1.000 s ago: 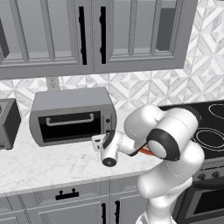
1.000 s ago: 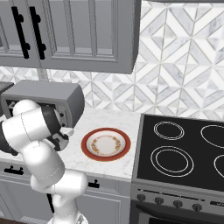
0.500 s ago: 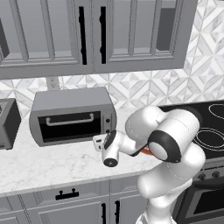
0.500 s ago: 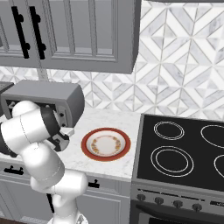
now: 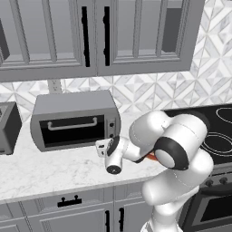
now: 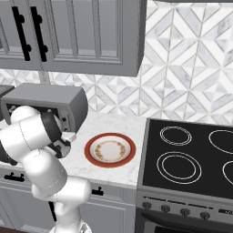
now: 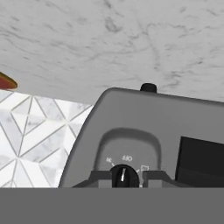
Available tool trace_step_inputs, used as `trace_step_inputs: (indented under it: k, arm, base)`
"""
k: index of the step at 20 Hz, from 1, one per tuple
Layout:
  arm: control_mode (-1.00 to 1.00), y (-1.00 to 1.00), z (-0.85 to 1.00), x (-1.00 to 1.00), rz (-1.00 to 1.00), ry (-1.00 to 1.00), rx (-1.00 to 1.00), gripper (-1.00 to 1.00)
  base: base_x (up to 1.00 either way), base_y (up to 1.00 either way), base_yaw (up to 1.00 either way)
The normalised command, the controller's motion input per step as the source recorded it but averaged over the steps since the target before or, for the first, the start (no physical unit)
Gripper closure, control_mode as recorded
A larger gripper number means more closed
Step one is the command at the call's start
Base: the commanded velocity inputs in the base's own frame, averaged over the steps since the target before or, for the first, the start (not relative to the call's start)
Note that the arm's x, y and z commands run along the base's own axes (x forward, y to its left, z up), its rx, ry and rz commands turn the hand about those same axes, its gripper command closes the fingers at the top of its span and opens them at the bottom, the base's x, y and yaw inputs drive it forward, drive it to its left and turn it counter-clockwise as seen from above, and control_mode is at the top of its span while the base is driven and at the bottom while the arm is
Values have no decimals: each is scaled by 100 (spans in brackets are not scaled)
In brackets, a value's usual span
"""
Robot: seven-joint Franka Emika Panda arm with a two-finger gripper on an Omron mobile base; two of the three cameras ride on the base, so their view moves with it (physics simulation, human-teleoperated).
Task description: Pick up the kebab skewer and baguette bread, and place them inside the toaster oven. Close the toaster oven door and start by setting the timer.
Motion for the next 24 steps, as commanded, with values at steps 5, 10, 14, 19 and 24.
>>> trace_step_inputs:
  k: [5,10,14,19,24]
  arm:
    - [-100,7,24,10,-5,0,0,100]
    - [-100,0,3,45,-2,0,0,100]
    - [-100,-2,0,41,0,0,1,100]
    - [-100,-9,3,32,0,0,4,100]
    - [-100,-2,10,37,0,0,15,100]
  base:
    - [0,0,0]
    - [0,0,0]
    - [0,0,0]
    - [0,0,0]
    - [0,0,0]
